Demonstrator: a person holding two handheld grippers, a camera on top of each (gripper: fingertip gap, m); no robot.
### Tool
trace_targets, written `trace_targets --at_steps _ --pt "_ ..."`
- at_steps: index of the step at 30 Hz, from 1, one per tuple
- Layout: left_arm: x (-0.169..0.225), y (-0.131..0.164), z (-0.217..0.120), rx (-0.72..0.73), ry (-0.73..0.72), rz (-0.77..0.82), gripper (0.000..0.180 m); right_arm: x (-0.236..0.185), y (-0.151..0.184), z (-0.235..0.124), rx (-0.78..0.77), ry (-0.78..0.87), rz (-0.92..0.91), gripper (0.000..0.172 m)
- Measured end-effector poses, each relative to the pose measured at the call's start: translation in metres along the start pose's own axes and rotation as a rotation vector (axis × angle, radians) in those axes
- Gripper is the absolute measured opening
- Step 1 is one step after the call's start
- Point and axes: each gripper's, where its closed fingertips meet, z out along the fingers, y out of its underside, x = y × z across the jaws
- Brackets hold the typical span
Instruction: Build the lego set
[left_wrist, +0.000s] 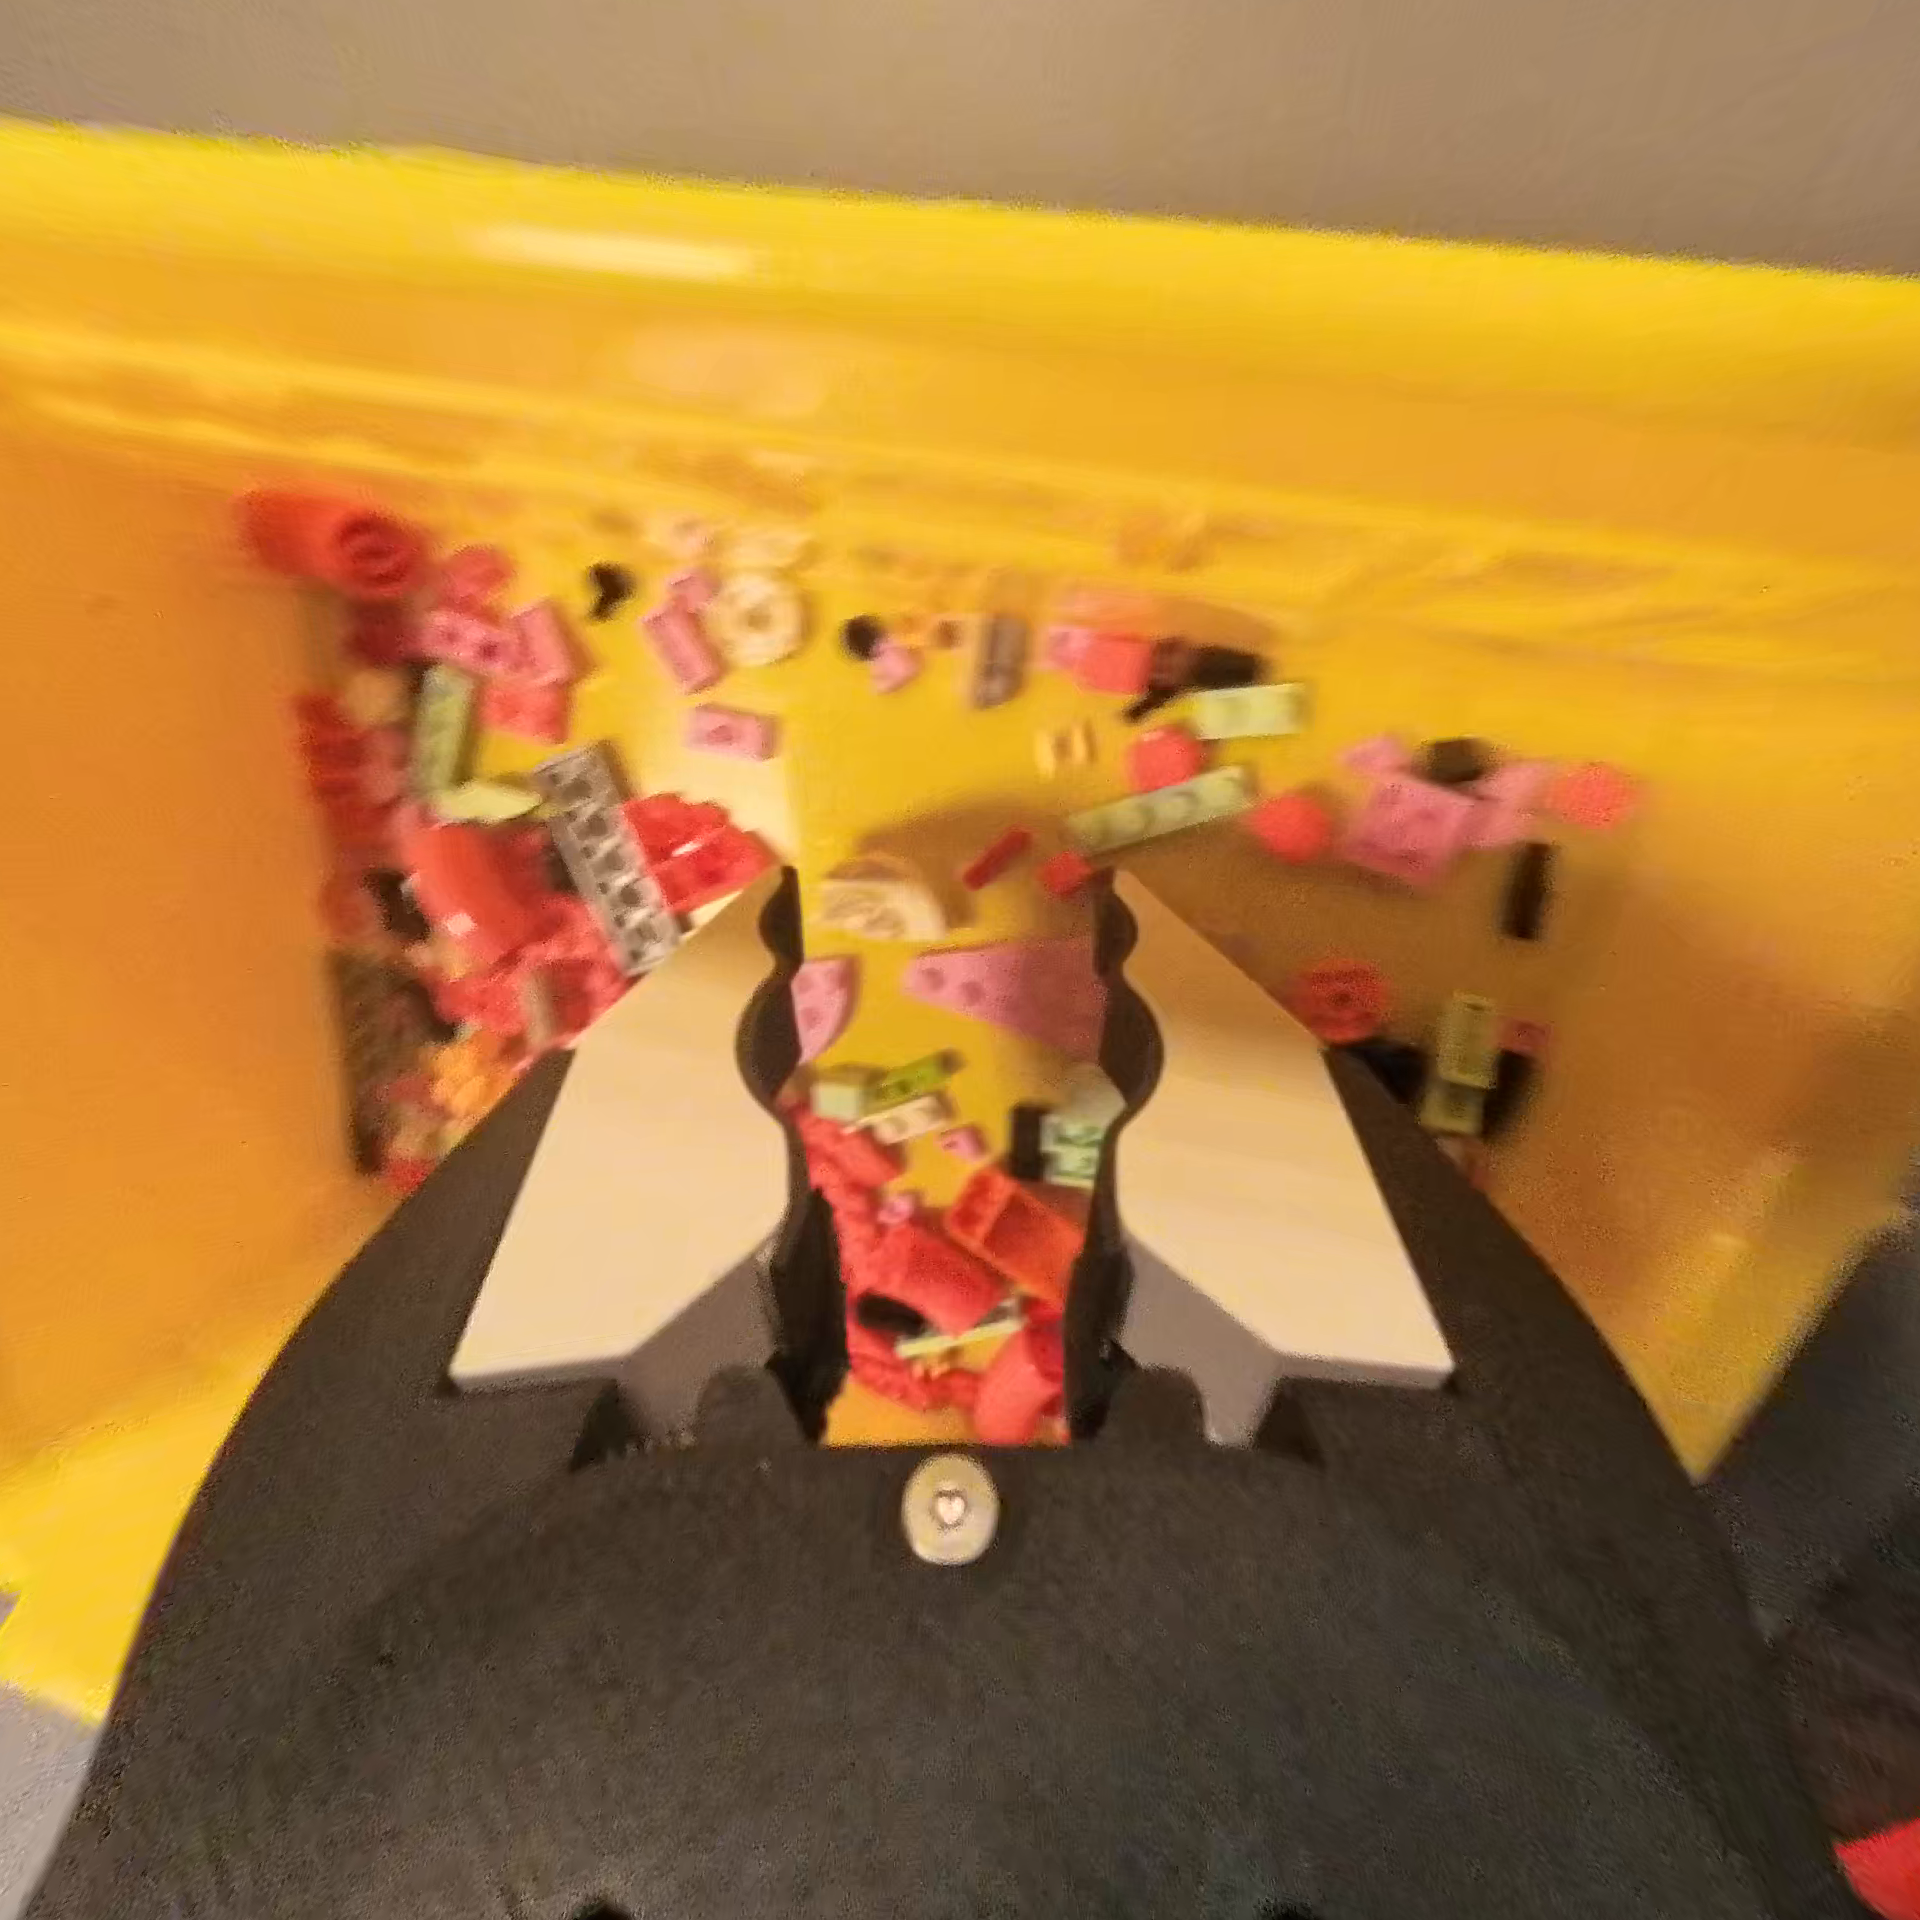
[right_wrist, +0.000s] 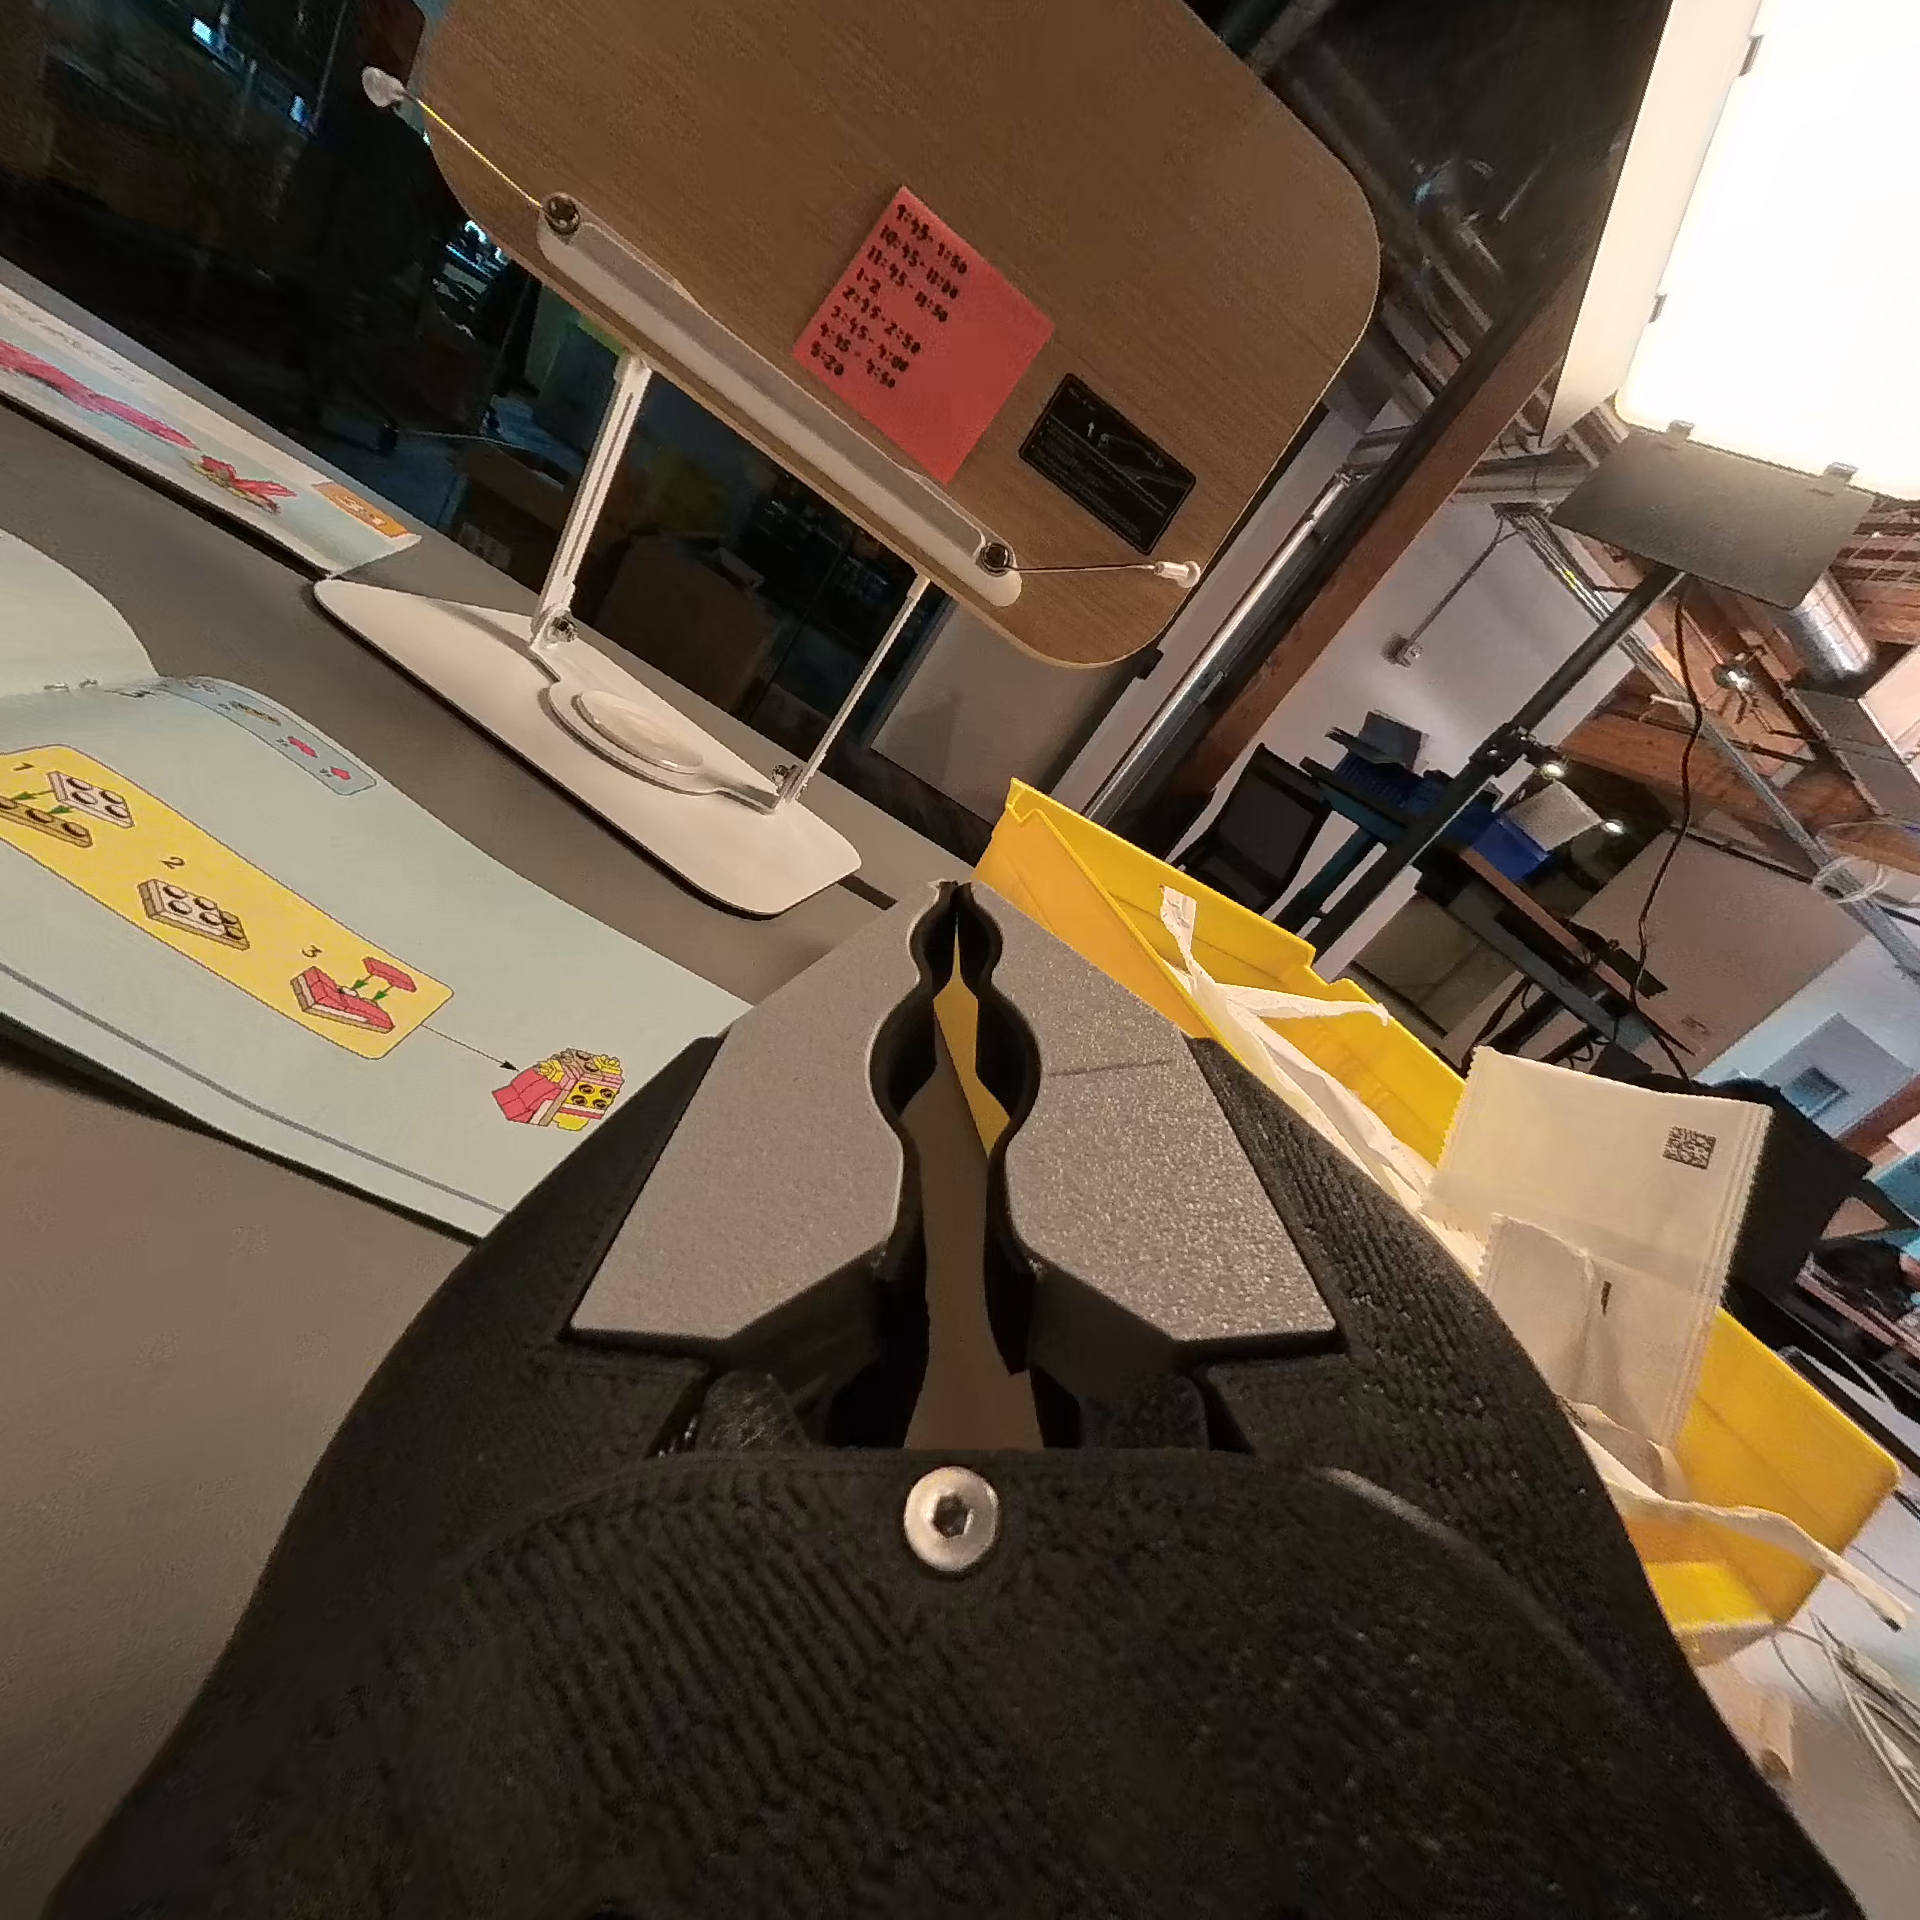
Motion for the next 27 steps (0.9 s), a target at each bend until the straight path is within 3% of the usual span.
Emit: trace_targets --at_steps 2,5,9,16,20,25,27 --pt "-0.013 0.006 -0.001 -0.021 -0.031 -0.031 0.057 0.000 0.000 0.000 0.001 0.001 0.001 0.000" --pt "0.000 -0.004 -0.014 0.088 0.098 -0.048 0.062 0.000 0.000 0.000 0.001 0.000 0.004 0.000" --pt "0.023 0.000 -0.031 0.099 0.233 0.000 0.049 0.000 0.000 0.000 0.002 -0.003 0.006 0.000" --pt "0.007 0.024 -0.028 0.008 0.143 -0.058 0.037 -0.001 0.000 0.000 0.002 -0.007 0.008 0.000" --pt "0.015 0.029 -0.031 0.015 0.218 -0.094 0.034 -0.001 0.000 0.000 0.002 -0.010 0.009 0.000" --pt "0.026 0.036 -0.035 -0.011 0.266 -0.095 0.064 -0.002 0.000 0.000 0.001 -0.013 0.008 0.000" --pt "0.029 0.036 -0.035 -0.007 0.266 -0.077 0.067 -0.002 0.000 0.000 0.001 -0.014 0.007 0.000"
